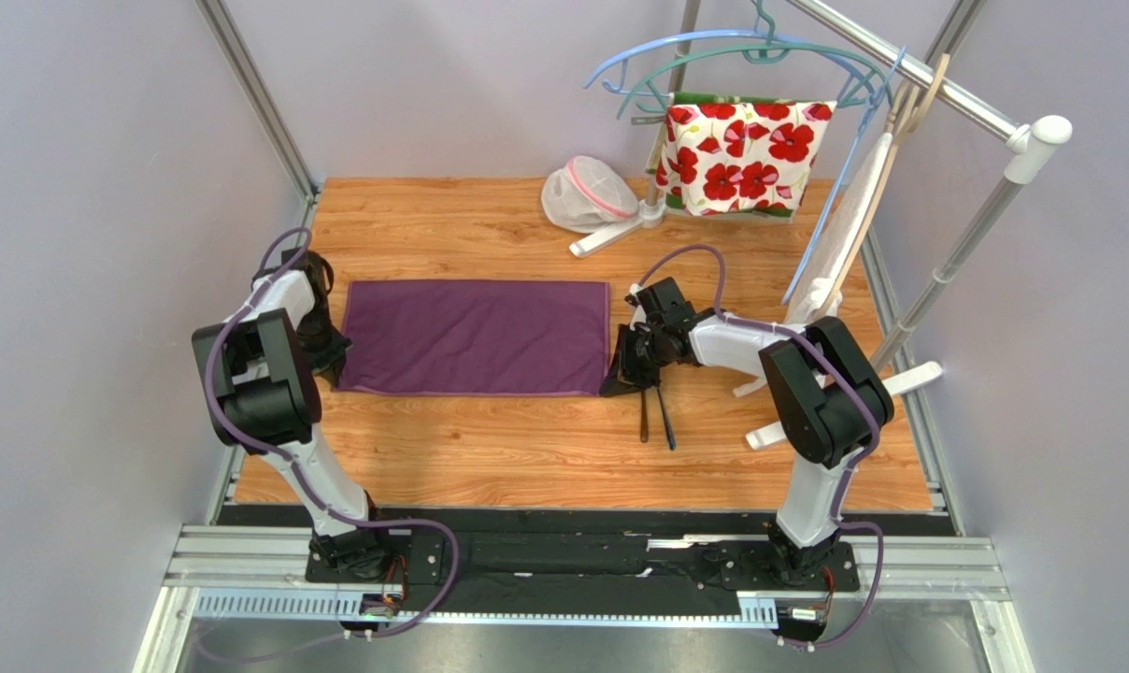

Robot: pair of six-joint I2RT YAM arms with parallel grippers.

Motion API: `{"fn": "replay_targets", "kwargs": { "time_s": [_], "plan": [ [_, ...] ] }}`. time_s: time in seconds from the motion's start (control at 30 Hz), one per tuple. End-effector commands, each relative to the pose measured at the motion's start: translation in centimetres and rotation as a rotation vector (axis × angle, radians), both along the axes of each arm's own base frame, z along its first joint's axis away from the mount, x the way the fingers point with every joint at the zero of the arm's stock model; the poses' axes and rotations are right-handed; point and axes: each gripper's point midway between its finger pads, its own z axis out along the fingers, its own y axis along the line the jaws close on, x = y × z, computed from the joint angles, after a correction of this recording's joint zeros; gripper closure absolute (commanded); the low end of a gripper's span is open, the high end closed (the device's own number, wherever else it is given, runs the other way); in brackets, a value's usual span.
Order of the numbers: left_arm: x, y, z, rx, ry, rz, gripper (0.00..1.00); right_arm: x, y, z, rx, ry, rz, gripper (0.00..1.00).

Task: Fold the napkin into a case and place the utensils inside
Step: Fold and flatten the napkin at the center of the board.

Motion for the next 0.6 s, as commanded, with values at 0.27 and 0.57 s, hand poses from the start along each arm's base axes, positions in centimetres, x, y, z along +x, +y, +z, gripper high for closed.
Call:
{"fn": "replay_targets", "kwargs": {
  "time_s": [0.27, 0.57],
  "plan": [
    [0.9, 0.9, 1.4, 0.031, -0.118, 0.037, 1.0, -0.6, -0.2, -1.8, -0.011, 0.02, 0.008, 1.0],
    [3.5, 2.1, 6.7, 0.126, -0.345, -0.016, 1.0, -0.6, 0.0, -2.1, -0.005, 0.024, 0.016, 1.0]
  ]
}}
